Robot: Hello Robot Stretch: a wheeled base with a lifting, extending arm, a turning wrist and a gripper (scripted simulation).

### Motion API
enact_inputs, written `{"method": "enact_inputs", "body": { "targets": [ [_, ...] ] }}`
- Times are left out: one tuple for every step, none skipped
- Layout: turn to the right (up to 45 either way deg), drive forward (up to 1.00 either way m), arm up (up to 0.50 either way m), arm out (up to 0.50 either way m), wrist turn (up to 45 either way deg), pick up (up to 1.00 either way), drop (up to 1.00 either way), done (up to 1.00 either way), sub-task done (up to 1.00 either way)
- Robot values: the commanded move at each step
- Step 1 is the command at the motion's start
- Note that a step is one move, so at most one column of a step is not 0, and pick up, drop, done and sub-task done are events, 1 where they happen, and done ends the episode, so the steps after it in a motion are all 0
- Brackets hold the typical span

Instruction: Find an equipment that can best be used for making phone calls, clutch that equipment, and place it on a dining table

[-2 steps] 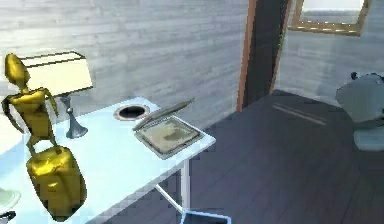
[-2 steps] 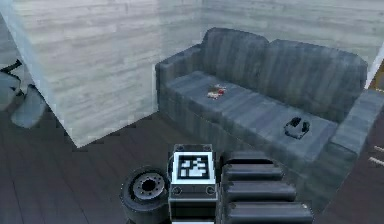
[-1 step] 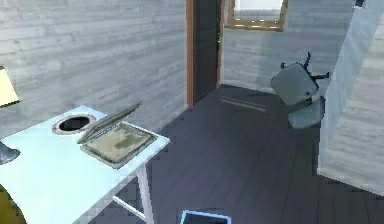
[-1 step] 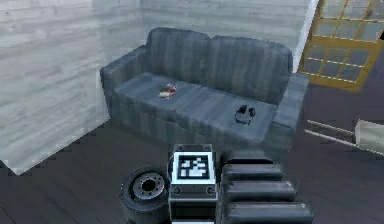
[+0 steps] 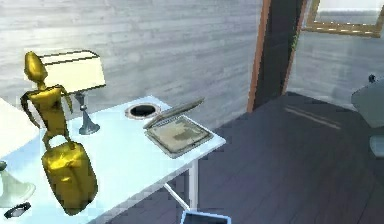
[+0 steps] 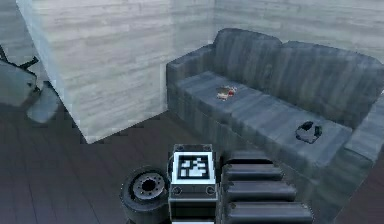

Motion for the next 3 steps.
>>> {"method": "enact_inputs", "body": {
  "targets": [
    [-45.0, 0.00, 0.00, 0.00, 0.0, 0.00, 0.00, 0.00, 0.00],
    [-45.0, 0.00, 0.00, 0.00, 0.0, 0.00, 0.00, 0.00, 0.00],
    [-15.0, 0.00, 0.00, 0.00, 0.0, 0.00, 0.00, 0.00, 0.00]
  ]
}}
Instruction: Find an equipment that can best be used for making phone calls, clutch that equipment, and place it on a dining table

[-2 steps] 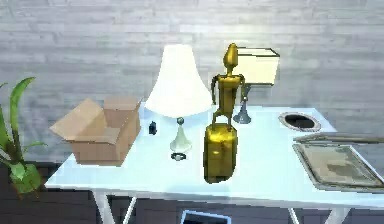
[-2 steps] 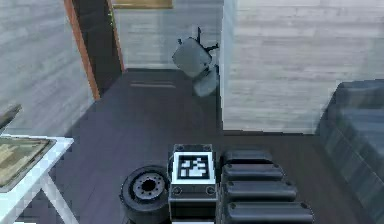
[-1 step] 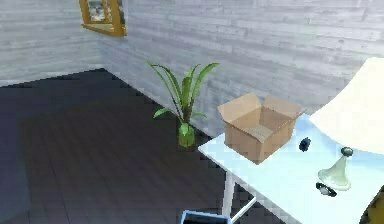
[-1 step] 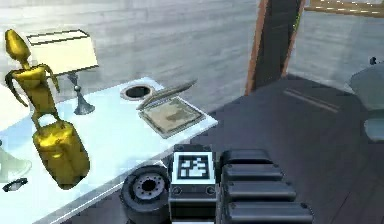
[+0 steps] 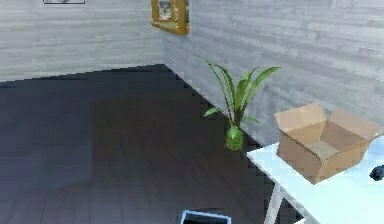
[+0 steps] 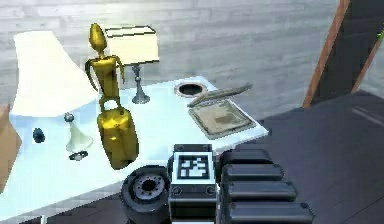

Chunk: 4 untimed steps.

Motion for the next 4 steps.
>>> {"method": "enact_inputs", "body": {
  "targets": [
    [0.0, 0.85, 0.00, 0.00, 0.0, 0.00, 0.00, 0.00, 0.00],
    [27.0, 0.00, 0.00, 0.00, 0.0, 0.00, 0.00, 0.00, 0.00],
    [3.0, 0.00, 0.00, 0.00, 0.0, 0.00, 0.00, 0.00, 0.00],
    [0.0, 0.25, 0.00, 0.00, 0.0, 0.00, 0.00, 0.00, 0.00]
  ]
}}
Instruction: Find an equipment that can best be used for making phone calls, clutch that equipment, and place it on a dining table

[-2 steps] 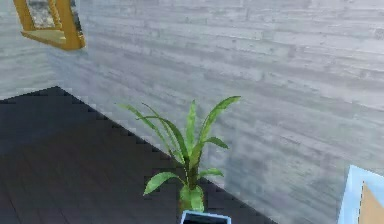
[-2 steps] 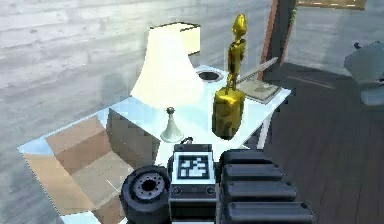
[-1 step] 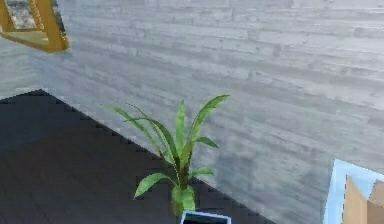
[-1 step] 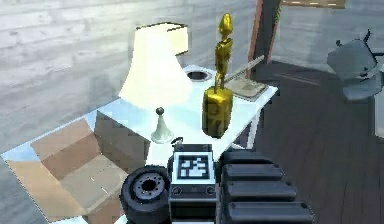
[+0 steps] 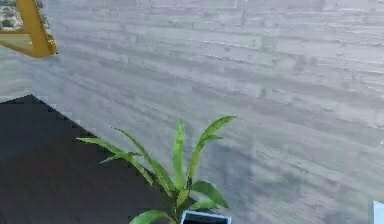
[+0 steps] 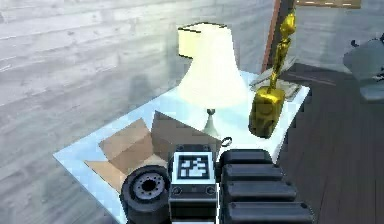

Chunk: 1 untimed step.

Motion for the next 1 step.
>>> {"method": "enact_inputs", "body": {
  "targets": [
    [30.0, 0.00, 0.00, 0.00, 0.0, 0.00, 0.00, 0.00, 0.00]
  ]
}}
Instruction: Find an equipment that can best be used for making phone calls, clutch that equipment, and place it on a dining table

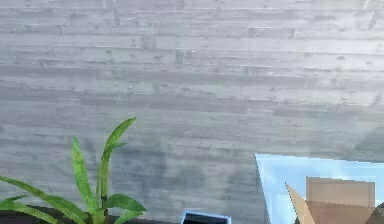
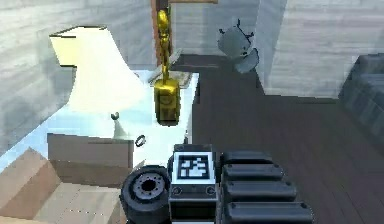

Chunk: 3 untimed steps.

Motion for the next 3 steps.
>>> {"method": "enact_inputs", "body": {
  "targets": [
    [0.0, 0.20, 0.00, 0.00, 0.0, 0.00, 0.00, 0.00, 0.00],
    [45.0, 0.00, 0.00, 0.00, 0.0, 0.00, 0.00, 0.00, 0.00],
    [45.0, 0.00, 0.00, 0.00, 0.0, 0.00, 0.00, 0.00, 0.00]
  ]
}}
